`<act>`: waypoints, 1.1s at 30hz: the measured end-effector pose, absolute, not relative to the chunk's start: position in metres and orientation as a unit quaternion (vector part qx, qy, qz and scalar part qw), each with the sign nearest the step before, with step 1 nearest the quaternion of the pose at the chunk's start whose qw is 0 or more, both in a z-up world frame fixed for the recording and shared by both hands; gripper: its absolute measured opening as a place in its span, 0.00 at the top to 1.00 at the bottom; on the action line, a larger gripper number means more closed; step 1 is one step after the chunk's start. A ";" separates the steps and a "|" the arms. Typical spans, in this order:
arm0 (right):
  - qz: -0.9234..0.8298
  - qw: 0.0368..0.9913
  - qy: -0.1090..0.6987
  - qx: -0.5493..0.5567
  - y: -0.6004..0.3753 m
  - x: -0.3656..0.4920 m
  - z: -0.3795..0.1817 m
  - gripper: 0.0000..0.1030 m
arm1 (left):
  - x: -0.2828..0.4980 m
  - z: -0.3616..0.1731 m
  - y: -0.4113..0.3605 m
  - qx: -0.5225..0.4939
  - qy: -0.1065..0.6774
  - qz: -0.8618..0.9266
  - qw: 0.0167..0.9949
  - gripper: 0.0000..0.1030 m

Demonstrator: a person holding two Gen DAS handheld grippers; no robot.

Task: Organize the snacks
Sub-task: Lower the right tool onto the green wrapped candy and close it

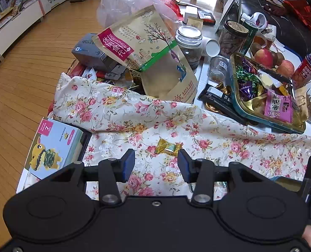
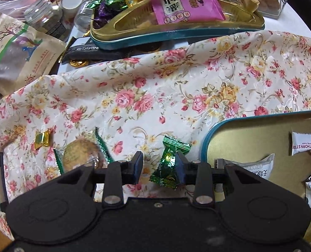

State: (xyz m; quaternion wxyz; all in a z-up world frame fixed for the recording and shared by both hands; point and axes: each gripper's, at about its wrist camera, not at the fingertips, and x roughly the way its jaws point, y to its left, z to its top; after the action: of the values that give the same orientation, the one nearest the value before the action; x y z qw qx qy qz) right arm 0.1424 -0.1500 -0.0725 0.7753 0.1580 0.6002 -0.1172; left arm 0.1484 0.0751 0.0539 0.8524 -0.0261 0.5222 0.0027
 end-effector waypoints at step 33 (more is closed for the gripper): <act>-0.038 0.778 0.592 0.207 -0.138 0.114 -0.027 0.81 | 0.155 0.008 0.037 0.020 0.572 -0.036 0.819 0.48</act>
State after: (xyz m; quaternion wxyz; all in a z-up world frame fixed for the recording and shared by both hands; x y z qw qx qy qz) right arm 0.1143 -0.1378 -0.0269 0.7781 0.2066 0.5920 -0.0377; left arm 0.1548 0.0368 0.0083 0.8193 0.0200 0.5719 -0.0358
